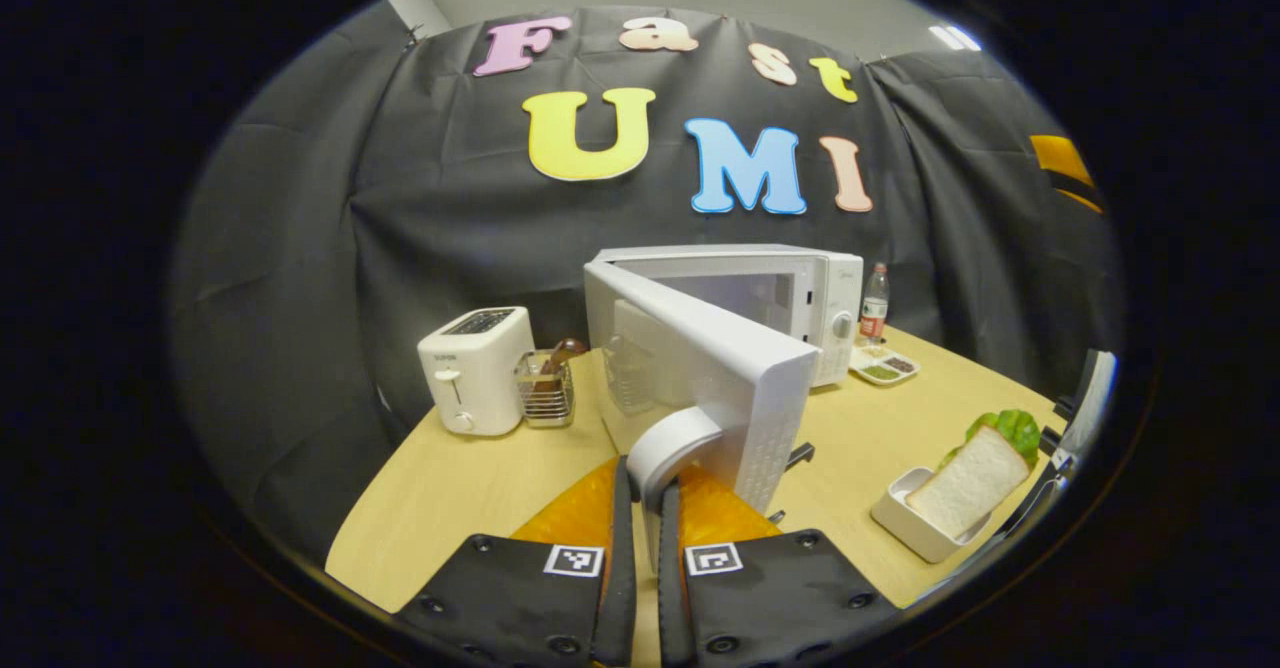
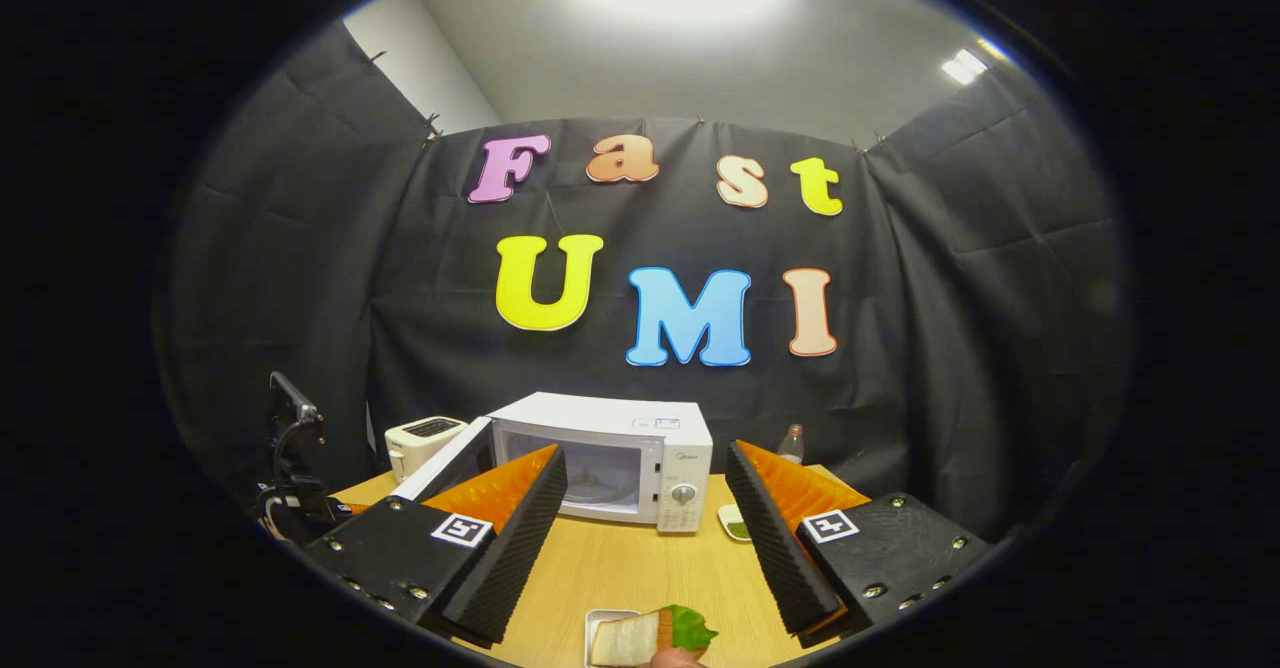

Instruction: Open the microwave oven with the left hand, put the food in, and close the microwave oven.

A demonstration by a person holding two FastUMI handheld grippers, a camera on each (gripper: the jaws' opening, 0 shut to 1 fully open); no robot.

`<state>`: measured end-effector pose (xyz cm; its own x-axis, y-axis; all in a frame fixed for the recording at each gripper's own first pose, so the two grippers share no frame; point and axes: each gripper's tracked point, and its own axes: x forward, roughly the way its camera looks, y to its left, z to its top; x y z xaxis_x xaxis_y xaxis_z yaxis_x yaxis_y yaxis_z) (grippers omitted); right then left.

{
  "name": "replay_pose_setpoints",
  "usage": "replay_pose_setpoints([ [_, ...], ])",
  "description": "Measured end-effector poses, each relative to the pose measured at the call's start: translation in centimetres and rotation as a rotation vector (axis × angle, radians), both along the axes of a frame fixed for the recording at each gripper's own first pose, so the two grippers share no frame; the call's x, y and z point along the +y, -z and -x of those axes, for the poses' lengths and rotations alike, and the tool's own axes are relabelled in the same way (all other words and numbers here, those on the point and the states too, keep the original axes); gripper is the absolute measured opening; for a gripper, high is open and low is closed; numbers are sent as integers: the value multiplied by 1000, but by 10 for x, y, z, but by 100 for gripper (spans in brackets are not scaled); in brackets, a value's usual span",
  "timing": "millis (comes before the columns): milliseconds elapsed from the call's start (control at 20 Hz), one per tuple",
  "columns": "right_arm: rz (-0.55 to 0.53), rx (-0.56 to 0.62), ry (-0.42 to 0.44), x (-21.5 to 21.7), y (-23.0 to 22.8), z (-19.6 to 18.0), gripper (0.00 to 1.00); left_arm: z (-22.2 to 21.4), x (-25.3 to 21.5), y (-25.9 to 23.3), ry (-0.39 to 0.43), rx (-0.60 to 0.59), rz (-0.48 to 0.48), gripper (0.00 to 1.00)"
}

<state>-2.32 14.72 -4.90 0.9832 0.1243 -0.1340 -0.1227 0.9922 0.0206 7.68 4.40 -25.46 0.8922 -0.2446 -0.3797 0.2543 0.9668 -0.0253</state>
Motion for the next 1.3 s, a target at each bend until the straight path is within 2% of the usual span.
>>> replay_pose_setpoints([
  [200, 4, 1, 8, 16, 0, 2, 97, 0, 29, 3, -21, -1, 21, 14],
  [250, 7, 6, 7, 18, 2, 1, 97, 1, 34, 3, -24, 3, 35, 19],
  [350, 2, 23, -2, 21, 6, 0, 97, 4, 45, 4, -46, 9, 43, 19],
  [650, -7, 91, -62, 13, 21, -8, 97, 27, 80, -14, -193, -25, 7, 24],
  [750, -26, 141, -80, 4, 33, -11, 97, 37, 89, -35, -248, -57, 21, 51],
  [800, -33, 171, -90, 0, 41, -12, 97, 42, 91, -47, -271, -78, 33, 79],
  [850, -40, 203, -100, -4, 49, -13, 97, 49, 94, -62, -295, -100, 42, 90],
  [950, -51, 271, -122, -12, 71, -12, 97, 60, 98, -83, -338, -140, 37, 100],
  [1100, -57, 390, -152, -23, 109, -6, 97, 79, 94, -124, -370, -224, 5, 96],
  [1300, -80, 544, -196, -29, 153, 7, 97, 103, 78, -161, -380, -287, -7, 98],
])
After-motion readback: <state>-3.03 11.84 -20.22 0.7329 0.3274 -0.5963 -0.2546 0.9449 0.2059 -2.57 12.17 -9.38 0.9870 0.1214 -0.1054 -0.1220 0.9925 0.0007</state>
